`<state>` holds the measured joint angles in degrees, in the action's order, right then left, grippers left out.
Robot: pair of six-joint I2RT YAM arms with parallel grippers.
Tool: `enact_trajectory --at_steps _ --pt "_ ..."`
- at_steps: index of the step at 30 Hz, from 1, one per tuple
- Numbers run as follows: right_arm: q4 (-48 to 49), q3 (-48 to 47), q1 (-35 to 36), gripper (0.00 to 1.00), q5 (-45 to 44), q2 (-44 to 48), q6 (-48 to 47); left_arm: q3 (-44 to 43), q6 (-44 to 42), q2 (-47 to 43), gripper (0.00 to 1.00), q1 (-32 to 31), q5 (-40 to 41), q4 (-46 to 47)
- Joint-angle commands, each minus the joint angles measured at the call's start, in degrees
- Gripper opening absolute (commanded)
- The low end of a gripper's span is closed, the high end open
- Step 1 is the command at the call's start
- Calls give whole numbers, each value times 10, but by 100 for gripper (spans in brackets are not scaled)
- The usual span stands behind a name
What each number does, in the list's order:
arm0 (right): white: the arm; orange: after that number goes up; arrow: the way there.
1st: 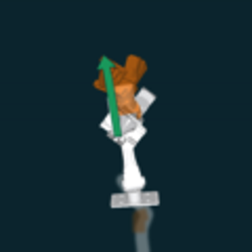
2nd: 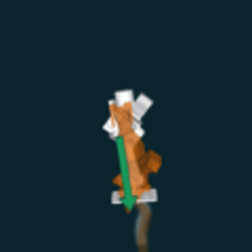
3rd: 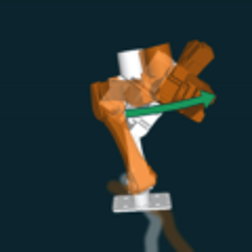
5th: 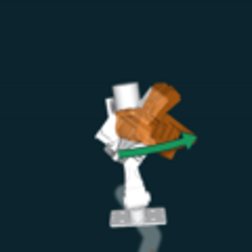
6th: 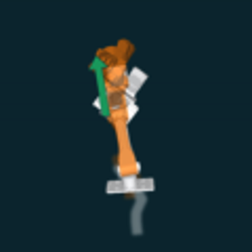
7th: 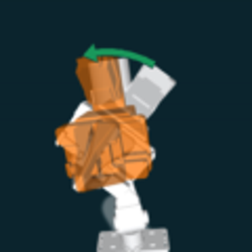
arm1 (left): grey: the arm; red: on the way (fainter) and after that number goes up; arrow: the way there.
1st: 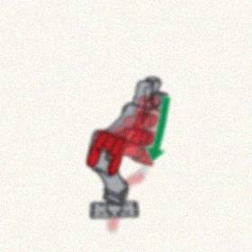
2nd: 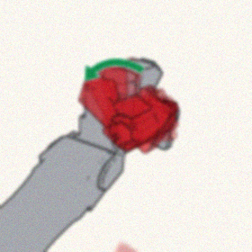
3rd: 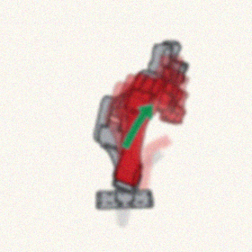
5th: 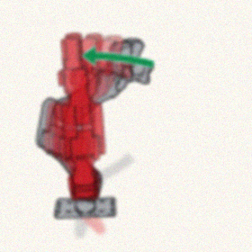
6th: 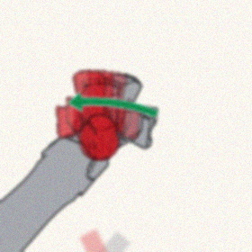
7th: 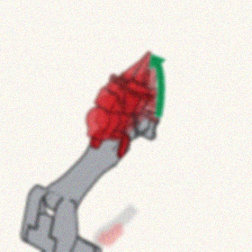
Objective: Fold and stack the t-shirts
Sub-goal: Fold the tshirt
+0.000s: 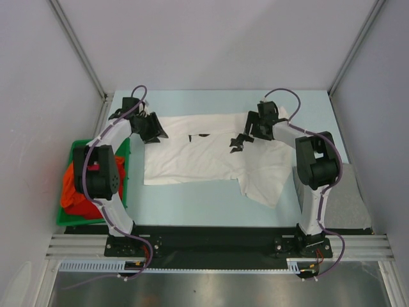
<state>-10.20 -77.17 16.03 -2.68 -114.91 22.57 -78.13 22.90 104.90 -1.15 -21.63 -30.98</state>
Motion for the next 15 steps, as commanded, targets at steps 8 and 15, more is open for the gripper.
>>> enact_trajectory --at_steps 8,15 --pt "-17 -93 -46 79 103 -32 -24 14 -7 -24 51 10 -32 6" --pt "30 -5 -55 73 130 46 36 24 -6 -17 51 10 -39 9"
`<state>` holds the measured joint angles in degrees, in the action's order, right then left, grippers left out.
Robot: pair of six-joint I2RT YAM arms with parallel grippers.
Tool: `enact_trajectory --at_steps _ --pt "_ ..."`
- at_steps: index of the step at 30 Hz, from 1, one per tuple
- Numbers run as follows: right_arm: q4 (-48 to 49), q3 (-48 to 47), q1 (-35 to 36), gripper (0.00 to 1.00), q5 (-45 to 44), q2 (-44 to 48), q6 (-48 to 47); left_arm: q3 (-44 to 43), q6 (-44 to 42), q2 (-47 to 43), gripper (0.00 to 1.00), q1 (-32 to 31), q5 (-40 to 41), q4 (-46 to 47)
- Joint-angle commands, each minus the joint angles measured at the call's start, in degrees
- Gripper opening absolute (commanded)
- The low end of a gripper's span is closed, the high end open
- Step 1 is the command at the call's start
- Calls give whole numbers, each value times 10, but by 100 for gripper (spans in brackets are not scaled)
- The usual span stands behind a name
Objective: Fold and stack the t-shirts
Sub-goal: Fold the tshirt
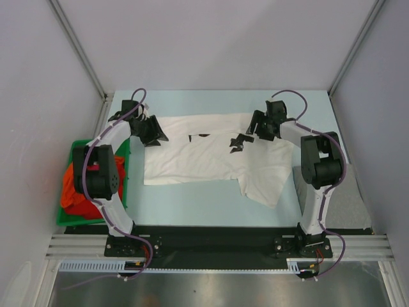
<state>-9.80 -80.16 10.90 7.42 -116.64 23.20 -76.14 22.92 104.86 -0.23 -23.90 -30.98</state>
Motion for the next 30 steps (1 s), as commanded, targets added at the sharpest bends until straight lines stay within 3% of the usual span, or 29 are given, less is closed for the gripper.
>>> enact_trajectory --at_steps 1,12,20,30 --pt "26 29 -4 71 30 69 35 2 -5 -16 51 1 -18 9" --pt "49 42 -26 66 49 51 71 -6 -6 -5 51 1 -32 7" --pt "49 32 -29 54 51 28 91 -9 -7 1 51 1 -40 6" --pt "57 27 -28 53 51 -2 95 -21 -6 5 51 16 -45 3"
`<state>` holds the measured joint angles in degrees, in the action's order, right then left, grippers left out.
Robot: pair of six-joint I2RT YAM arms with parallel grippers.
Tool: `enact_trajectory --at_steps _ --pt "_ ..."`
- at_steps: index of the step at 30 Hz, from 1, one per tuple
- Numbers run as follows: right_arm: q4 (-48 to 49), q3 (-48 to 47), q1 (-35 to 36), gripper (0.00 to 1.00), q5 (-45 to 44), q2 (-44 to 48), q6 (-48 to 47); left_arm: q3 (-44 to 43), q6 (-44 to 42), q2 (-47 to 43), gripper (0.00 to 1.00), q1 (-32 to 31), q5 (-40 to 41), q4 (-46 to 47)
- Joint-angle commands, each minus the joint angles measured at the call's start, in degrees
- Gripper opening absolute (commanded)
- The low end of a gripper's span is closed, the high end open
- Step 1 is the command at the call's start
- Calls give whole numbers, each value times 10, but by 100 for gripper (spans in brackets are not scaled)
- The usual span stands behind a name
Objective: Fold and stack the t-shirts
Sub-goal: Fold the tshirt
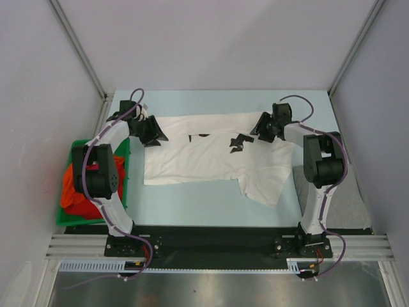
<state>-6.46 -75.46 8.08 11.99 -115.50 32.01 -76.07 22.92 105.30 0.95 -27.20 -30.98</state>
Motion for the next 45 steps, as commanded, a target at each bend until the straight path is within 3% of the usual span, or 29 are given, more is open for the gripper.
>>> enact_trajectory --at_steps 1,6,9,13,17,30,36,41,43,45 --pt "27 -22 0 52 9 -17 7 -21 -7 2 51 5 -11 3" --pt "23 -44 4 42 18 -30 13 -19 -7 1 51 5 -10 2" --pt "12 -56 4 30 25 -24 28 -18 -7 2 51 5 -11 2" --pt "-14 -58 0 6 51 -6 75 -14 -7 1 51 5 -10 4" --pt "-41 -56 -1 0 75 15 110 -8 -5 1 51 5 -12 8" --pt "-63 8 -15 0 160 45 259 -1 -7 4 50 5 -22 13" --pt "-14 27 2 1 193 19 341 -1 -4 7 51 7 -32 18" --pt "-15 36 8 20 231 16 352 0 -7 11 51 9 -39 19" --pt "-42 42 0 31 233 46 323 -2 -9 12 51 10 -44 18" --pt "-87 34 -20 43 218 76 233 0 -7 15 51 10 -53 19"
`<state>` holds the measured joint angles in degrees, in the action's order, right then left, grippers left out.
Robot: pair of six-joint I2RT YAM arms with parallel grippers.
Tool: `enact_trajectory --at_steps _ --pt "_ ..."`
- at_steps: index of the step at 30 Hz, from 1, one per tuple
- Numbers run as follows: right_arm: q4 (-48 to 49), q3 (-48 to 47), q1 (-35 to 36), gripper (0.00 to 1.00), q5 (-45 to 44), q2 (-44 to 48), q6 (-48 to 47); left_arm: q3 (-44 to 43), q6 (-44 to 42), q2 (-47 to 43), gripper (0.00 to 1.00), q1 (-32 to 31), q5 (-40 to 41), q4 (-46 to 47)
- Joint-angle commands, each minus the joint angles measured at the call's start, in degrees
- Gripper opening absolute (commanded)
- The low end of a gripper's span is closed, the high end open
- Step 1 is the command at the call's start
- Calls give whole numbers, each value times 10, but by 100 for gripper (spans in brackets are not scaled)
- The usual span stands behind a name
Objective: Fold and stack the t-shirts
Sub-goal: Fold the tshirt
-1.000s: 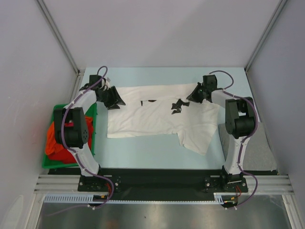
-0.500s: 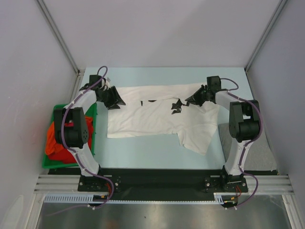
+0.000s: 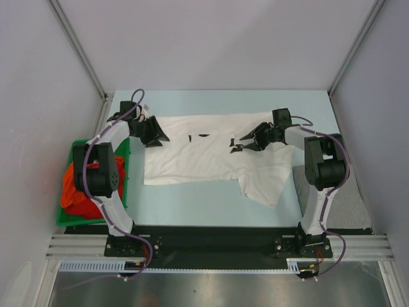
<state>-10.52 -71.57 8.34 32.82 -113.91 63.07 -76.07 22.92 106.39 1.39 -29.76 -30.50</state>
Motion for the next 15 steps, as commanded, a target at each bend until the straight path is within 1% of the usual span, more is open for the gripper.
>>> enact_trajectory --at_steps 1,2,3,4,5,6,7,9,10,12,13,15 --pt "-96 -27 -29 60 8 63 -124 1 -6 7 51 4 -29 16" --pt "-136 -51 -33 64 10 61 -168 3 -5 7 51 5 -29 17" --pt "-184 -72 -42 68 -11 56 -255 6 -4 8 51 4 -28 18" --pt "-241 -90 -46 72 -27 59 -286 7 1 8 51 4 -22 20" --pt "-251 -87 -54 72 -42 68 -306 9 4 7 51 4 -21 25" --pt "-252 -79 -73 71 -61 77 -326 8 8 6 51 4 -23 27" --pt "-237 -68 -78 69 -64 93 -331 7 12 7 51 4 -23 30" --pt "-217 -46 -107 66 -68 97 -337 1 18 8 51 3 -25 36" --pt "-213 -47 -124 63 -70 92 -350 -3 23 9 51 1 -28 38" --pt "-208 -61 -132 62 -85 74 -363 -13 29 16 51 -5 -31 40" --pt "-204 -68 -136 57 -88 67 -377 -15 32 20 51 -8 -30 41" --pt "-190 -88 -136 56 -98 49 -388 -24 36 25 50 -9 -30 43"
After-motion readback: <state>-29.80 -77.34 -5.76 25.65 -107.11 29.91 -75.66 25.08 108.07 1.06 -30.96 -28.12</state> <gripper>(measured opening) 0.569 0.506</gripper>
